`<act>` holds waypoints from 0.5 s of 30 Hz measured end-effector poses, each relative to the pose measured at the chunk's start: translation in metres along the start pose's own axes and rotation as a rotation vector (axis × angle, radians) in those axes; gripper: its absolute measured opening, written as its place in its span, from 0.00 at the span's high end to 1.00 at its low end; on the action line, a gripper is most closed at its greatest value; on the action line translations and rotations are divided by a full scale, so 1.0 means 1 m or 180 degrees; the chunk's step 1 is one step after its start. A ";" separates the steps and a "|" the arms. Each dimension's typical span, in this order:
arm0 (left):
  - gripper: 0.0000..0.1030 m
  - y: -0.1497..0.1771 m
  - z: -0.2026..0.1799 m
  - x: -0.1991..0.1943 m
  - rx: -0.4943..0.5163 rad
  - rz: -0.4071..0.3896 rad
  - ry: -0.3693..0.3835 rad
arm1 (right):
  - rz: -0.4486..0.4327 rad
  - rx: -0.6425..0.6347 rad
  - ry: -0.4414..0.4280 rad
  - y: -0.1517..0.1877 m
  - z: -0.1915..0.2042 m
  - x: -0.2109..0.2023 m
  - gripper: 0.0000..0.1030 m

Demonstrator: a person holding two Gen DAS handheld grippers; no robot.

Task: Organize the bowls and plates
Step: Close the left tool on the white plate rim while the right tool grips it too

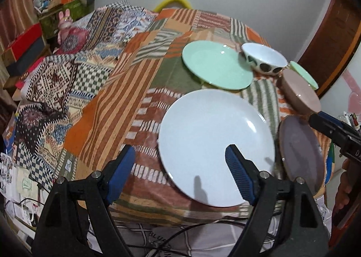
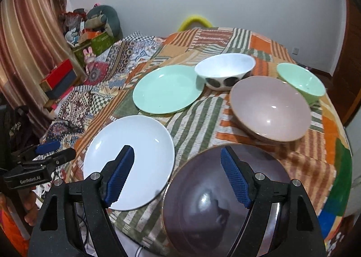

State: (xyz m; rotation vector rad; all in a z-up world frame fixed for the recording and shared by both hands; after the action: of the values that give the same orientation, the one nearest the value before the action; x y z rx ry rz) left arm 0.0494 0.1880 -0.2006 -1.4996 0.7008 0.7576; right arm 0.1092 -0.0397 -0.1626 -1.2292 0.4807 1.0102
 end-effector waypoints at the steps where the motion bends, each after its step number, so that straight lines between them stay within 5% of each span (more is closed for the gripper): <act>1: 0.20 0.002 0.002 0.004 -0.0011 0.0024 0.0004 | 0.0039 -0.0004 -0.0003 0.000 0.001 0.005 0.26; 7: 0.22 0.011 0.013 0.020 -0.0104 0.0105 0.0103 | 0.0255 0.0003 -0.0040 0.001 0.003 0.028 0.26; 15: 0.47 0.016 0.023 0.035 -0.0234 0.0187 0.0287 | 0.0412 -0.0110 0.0032 0.000 0.007 0.053 0.31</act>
State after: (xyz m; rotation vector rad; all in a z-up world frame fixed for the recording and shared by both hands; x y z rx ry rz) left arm 0.0558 0.2100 -0.2388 -1.5935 0.7951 0.7708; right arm 0.1342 -0.0133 -0.2015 -1.2467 0.5582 1.1264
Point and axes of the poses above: each gripper's, at about its wrist camera, not at the fingertips, and x roughly the way its jaws point, z to its left, y to its underside, the point moved 1 cm from there along x, roughly the way its jaws point, and after that the axes turned 15 degrees about x, right-handed, at the moved point
